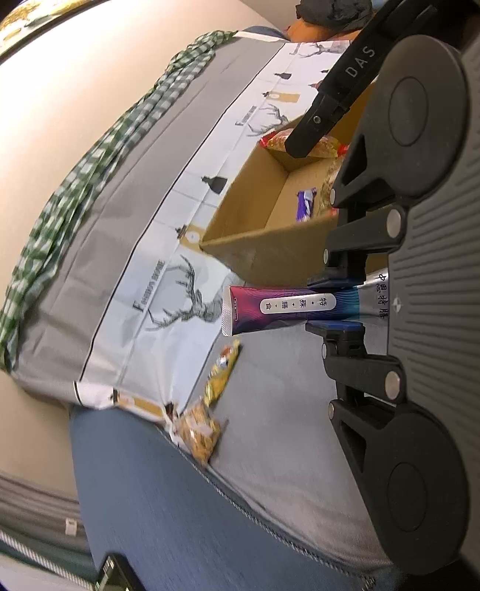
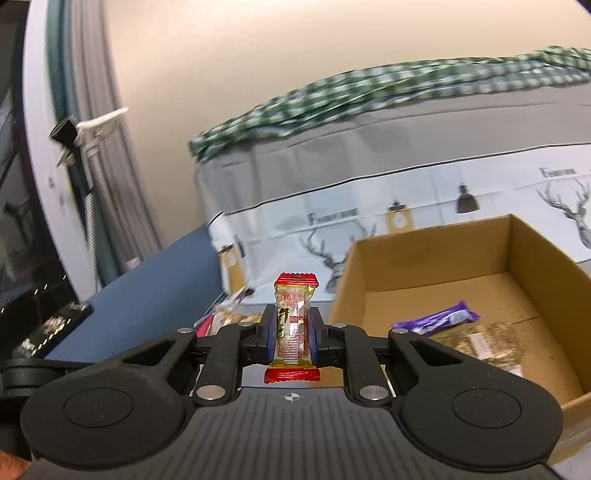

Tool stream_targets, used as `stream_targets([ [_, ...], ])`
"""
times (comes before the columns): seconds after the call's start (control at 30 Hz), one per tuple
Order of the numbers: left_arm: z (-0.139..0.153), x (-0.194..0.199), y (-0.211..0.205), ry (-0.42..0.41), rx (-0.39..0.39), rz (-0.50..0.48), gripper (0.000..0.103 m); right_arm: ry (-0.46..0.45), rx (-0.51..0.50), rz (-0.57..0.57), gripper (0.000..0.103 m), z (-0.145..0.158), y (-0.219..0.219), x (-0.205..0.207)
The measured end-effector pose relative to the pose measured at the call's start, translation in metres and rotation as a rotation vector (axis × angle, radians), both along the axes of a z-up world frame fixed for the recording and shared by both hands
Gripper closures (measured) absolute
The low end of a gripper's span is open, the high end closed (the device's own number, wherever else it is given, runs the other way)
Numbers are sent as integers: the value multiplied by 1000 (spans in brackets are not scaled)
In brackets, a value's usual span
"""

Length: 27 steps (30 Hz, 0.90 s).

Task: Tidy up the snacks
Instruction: 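Lift both held snacks and carry them up over the cardboard box, then open both tools to drop the tube pack and red bar into box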

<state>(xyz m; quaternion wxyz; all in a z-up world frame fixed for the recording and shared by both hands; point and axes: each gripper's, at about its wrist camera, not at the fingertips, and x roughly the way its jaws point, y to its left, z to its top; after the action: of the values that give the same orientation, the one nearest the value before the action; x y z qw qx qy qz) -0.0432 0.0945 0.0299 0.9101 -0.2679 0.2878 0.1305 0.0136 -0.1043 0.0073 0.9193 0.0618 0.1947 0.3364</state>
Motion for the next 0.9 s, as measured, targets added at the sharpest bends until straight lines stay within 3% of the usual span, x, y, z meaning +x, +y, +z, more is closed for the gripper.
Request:
stream_targets([
  [0.3, 15, 50, -24, -44, 13, -62, 84, -4, 47, -239, 86, 4, -34, 23],
  [0.63, 61, 124, -74, -168, 32, -192, 81, -43, 67, -456, 85, 1, -64, 32],
  [0.67, 62, 130, -79, -167, 29, -211, 71, -50, 60, -479, 82, 1, -65, 32],
  [0.7, 62, 136, -85, -156, 20, -246, 50, -55, 55, -501, 79, 1, -66, 32],
  [0.73, 62, 140, -89, -143, 13, -272, 42, -55, 44, -523, 71, 0, -66, 33],
  [0.77, 60, 141, -92, -138, 17, -286, 38, -51, 37, -541, 46, -1, -66, 34],
  [0.8, 59, 138, -95, -138, 34, -291, 38, -48, 34, -562, 27, -1, -67, 34],
  [0.9, 51, 120, -94, -146, 94, -298, 38, -44, 32, -581, 24, -4, -70, 33],
])
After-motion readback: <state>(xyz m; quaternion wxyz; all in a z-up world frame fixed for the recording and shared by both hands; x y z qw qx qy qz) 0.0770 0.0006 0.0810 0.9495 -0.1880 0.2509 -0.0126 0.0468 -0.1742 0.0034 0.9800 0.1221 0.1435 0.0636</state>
